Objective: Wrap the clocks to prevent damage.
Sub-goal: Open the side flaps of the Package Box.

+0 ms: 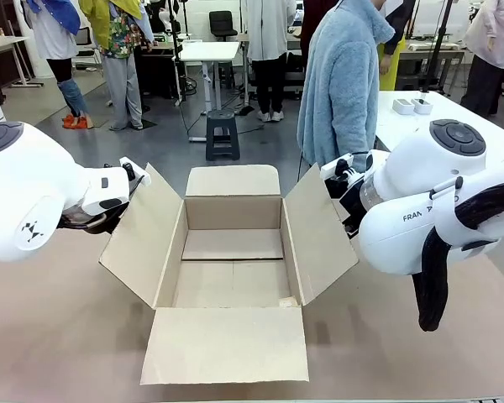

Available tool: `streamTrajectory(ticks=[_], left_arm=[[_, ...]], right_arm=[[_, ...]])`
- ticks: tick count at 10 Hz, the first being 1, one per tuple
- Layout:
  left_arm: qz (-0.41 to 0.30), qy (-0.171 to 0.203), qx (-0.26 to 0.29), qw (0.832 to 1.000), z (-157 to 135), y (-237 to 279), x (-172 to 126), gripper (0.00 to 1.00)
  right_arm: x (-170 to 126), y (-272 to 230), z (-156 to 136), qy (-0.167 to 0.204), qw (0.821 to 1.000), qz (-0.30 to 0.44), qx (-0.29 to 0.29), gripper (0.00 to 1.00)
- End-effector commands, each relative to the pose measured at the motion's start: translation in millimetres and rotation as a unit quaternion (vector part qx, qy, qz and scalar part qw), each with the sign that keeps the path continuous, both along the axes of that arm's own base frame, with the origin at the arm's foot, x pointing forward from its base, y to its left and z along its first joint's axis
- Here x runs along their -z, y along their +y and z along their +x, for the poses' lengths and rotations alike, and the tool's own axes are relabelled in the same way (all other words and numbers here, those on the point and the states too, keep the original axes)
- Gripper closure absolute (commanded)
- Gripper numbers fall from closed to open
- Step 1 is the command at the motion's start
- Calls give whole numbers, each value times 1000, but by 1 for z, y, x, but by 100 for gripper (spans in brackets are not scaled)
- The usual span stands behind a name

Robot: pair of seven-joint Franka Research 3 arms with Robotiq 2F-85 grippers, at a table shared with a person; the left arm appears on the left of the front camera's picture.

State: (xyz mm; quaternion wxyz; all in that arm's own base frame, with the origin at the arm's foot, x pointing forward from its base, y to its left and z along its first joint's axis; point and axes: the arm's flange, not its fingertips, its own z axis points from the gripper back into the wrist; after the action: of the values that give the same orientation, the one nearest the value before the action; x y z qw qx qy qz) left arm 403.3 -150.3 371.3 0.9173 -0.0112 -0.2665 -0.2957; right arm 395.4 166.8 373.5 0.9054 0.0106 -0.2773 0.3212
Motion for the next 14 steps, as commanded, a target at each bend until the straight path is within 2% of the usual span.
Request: streamTrajectory(ticks=[1,6,8,9,11,13,14], left_arm=[[0,0,0,1000,0,0,0,0],[0,0,0,1000,0,0,0,0],[64,10,-2,998,13,19,-75,0],[98,27,4,995,18,19,-117,0],[146,25,-1,989,18,7,-181,0],[158,10,-1,987,6,-5,-231,0],[158,11,-2,987,-3,-8,-240,0]], right_arm=[[0,0,0,0,1000,0,0,0],[0,0,0,0,1000,0,0,0],[-71,-25,4,-9,999,9,31,0],[-116,-26,-1,-11,1000,7,27,0],[-188,-9,-20,-14,999,-28,28,0],[-247,10,-41,-17,998,-52,29,0],[-255,15,-48,-24,996,-76,34,0]])
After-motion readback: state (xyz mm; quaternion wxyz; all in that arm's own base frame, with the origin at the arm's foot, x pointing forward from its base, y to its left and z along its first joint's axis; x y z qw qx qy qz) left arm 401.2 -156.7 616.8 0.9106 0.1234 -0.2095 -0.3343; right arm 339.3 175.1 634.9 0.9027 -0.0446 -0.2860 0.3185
